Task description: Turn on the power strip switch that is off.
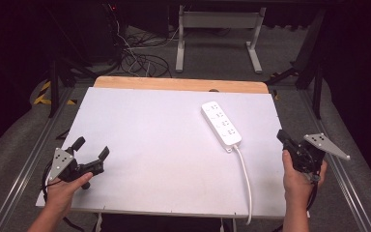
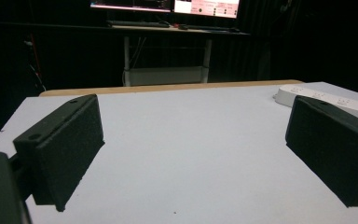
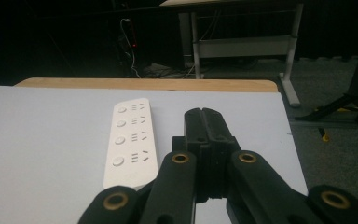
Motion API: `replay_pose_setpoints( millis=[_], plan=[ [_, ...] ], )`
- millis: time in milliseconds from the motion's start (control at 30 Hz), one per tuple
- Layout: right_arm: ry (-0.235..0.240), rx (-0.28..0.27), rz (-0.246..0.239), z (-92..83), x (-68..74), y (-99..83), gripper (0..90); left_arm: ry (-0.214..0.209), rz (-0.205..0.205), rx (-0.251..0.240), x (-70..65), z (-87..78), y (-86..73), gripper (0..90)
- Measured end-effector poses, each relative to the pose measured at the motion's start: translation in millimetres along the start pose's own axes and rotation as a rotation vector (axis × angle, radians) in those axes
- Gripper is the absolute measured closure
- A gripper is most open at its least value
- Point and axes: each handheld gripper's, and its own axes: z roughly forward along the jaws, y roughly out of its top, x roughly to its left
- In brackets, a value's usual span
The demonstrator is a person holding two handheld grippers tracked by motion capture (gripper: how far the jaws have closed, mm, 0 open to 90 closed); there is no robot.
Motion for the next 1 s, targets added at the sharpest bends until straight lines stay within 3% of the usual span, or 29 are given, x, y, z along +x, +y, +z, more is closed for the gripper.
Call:
replay_pose_setpoints(
  millis=[200, 433, 600, 1000],
  plan=[
    [0.035, 0.015, -0.025, 8.3, 6.8, 13.8, 90.0, 0.008, 0.017, -0.002, -0.6, -0.9, -0.3, 4.5],
    [0.059, 0.042, -0.070, 17.4, 20.5, 44.3, 90.0, 0.005, 0.034, -0.003, -0.7, -1.9, -0.1, 4.4],
    [0.093, 0.076, -0.115, 29.2, 39.5, 66.4, 90.0, 0.014, 0.035, -0.033, -0.6, -4.4, 2.0, 4.6],
    [0.114, 0.160, -0.187, 55.1, 67.9, 71.6, 90.0, 0.017, 0.045, -0.040, -0.1, -5.0, 2.7, 4.8]
  ],
)
